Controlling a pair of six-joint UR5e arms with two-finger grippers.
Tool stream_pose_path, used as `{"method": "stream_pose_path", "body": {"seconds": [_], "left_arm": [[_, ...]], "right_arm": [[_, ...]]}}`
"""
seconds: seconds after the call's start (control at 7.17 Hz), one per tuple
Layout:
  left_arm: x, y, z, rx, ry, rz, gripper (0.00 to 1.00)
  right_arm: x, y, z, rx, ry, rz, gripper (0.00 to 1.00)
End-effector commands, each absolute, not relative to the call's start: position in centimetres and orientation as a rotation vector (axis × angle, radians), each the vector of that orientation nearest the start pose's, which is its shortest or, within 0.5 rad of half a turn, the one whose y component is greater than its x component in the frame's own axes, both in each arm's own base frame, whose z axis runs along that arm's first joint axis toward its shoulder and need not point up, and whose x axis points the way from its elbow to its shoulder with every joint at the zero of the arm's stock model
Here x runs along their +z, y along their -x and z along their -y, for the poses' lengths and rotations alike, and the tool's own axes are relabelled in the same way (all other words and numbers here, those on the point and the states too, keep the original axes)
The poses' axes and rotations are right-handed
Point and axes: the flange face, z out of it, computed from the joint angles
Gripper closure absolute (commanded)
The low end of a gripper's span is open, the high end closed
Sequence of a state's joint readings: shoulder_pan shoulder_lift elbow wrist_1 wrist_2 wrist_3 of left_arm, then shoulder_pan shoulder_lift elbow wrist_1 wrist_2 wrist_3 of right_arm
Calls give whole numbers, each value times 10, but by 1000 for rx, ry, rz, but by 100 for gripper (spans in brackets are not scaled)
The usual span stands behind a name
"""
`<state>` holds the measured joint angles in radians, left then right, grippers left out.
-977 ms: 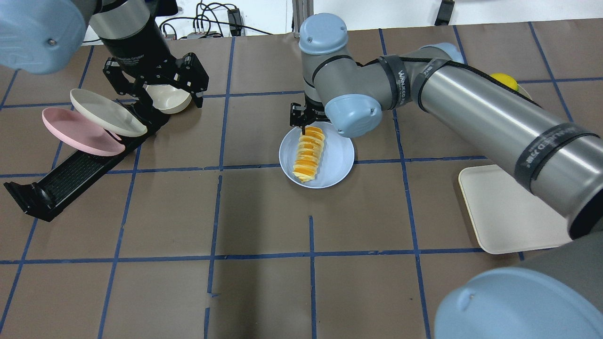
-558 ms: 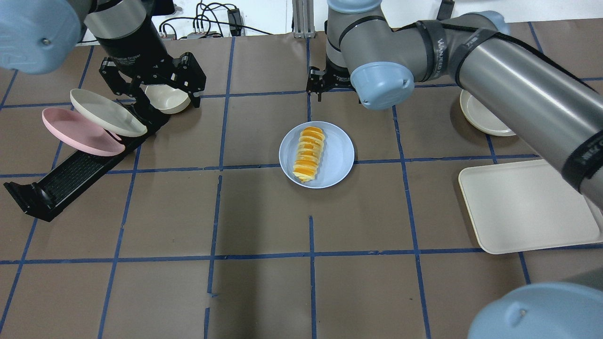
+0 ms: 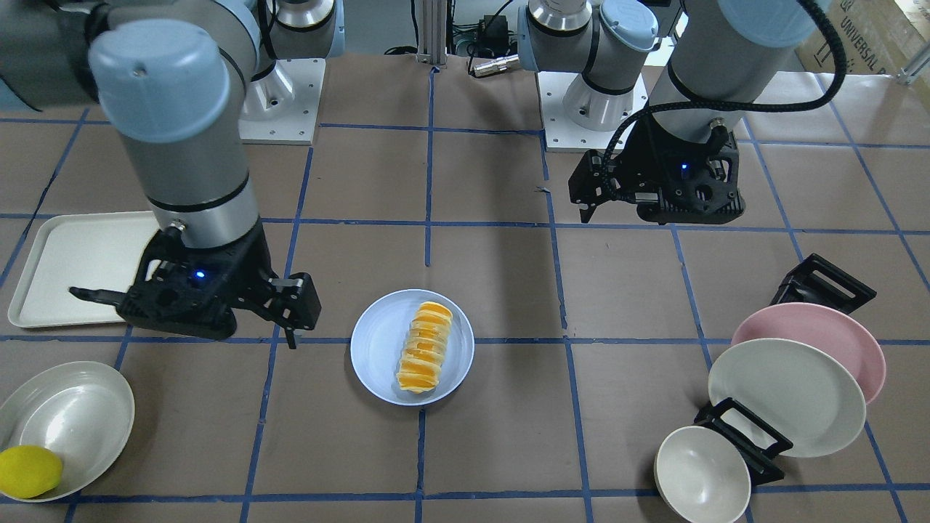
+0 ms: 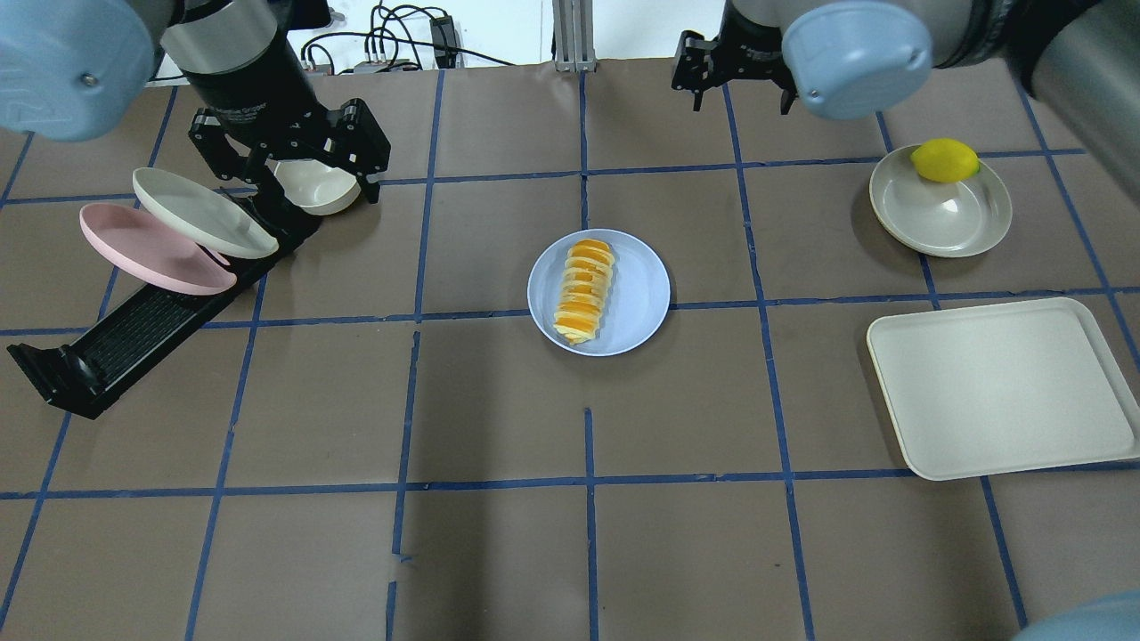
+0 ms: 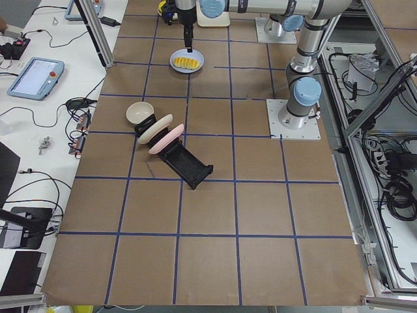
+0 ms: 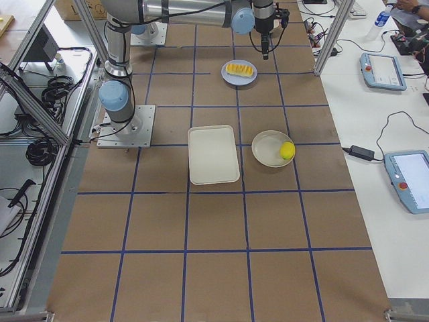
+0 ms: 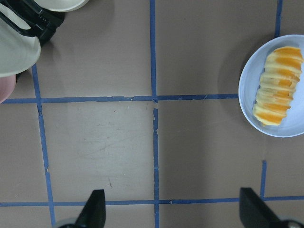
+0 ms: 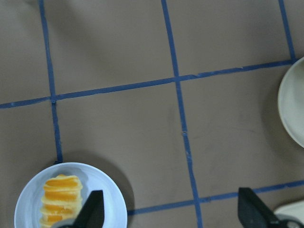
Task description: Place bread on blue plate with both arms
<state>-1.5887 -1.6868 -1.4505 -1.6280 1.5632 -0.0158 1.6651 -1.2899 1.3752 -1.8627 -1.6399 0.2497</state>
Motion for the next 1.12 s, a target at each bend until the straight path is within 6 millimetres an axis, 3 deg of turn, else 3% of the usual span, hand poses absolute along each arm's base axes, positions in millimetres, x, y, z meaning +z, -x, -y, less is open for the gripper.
{"method": "stream_pose_path", "body": {"seconds": [0.0,0.14,0.42,0.56,0.7,0.98], "left_arm": [[481,146,533,87,36,-3146,0],[481,146,532,90,32,-3146,0],[474,145,518,109,22,-3147,0],[477,145,522,66,17,-3147,0],[478,141,526,56,29,-3148,0],[477,141,520,61,32,-3148,0]], "right_arm": [[534,-129,575,-197,-419,-3142,0],[528,-116,578,-153,-465,-3113,0],[543,-93,576,-207,-455,-3113,0],[549,-99,570,-193,-439,-3113,0],[545,-122,560,-91,-374,-3095,0],[539,-168,547,-56,-264,-3118,0]]}}
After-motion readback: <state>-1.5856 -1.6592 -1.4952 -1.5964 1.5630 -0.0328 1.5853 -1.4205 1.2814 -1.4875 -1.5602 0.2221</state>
